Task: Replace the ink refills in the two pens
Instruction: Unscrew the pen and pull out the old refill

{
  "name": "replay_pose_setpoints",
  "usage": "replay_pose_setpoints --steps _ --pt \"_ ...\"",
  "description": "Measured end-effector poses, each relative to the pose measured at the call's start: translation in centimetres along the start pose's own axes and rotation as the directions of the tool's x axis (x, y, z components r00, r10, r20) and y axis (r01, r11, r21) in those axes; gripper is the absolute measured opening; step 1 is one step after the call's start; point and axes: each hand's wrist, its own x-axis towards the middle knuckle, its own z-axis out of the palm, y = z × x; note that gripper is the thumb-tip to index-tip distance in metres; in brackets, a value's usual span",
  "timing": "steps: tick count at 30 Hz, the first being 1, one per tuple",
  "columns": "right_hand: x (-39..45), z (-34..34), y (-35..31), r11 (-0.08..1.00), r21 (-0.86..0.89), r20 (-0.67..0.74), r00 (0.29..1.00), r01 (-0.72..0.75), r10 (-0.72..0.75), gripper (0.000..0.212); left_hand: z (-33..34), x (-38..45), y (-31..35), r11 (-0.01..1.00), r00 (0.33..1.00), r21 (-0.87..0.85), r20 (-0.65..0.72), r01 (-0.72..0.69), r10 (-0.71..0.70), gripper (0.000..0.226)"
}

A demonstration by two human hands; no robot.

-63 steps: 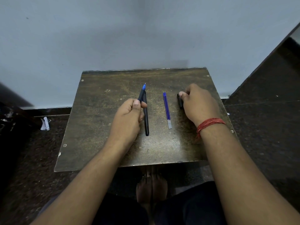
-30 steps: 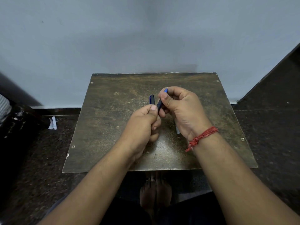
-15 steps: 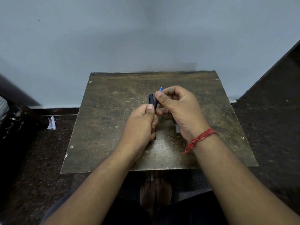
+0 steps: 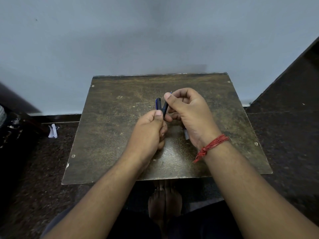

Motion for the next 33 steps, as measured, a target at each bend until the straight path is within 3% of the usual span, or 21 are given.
replay_pose_setpoints --steps 7,11,18,23,27,31,33 --pt "0.02 -0.18 -0.27 0.998 0.049 0.062 0.997 -0.05 0.047 0.006 -0.03 0.13 -0.15 1.0 1.0 -0.014 0.0 -0.001 0.001 0.036" --pt "0.0 -0.09 -0.55 0.987 0.142 0.07 0.995 -0.075 0.065 0.023 0.09 0.05 -0.02 1.0 1.0 -0.014 -0.006 0.007 -0.007 0.035" --pt "-0.05 -0.14 0.0 0.999 -0.044 0.007 1.0 -0.012 0.012 0.018 0.03 -0.04 0.03 1.0 1.0 0.003 0.004 0.005 -0.005 0.035" --pt "-0.06 -0.04 -0.31 0.999 -0.003 0.044 0.998 -0.048 0.048 0.006 0.09 -0.05 0.1 1.0 1.0 0.002 -0.005 0.014 -0.014 0.035" --pt "-0.21 -0.03 -0.74 0.989 0.109 0.081 0.993 -0.098 0.089 0.02 0.18 -0.11 0.21 1.0 1.0 -0.014 -0.007 0.017 -0.018 0.035" --pt "-0.11 -0.08 -0.47 0.998 0.039 0.026 0.998 -0.058 0.057 0.007 0.22 -0.07 0.16 1.0 1.0 -0.011 -0.008 0.012 -0.012 0.035" --pt "-0.07 -0.22 -0.24 0.999 -0.013 0.019 0.999 -0.038 0.038 0.014 0.15 -0.06 0.12 1.0 1.0 0.0 -0.003 0.006 -0.006 0.035"
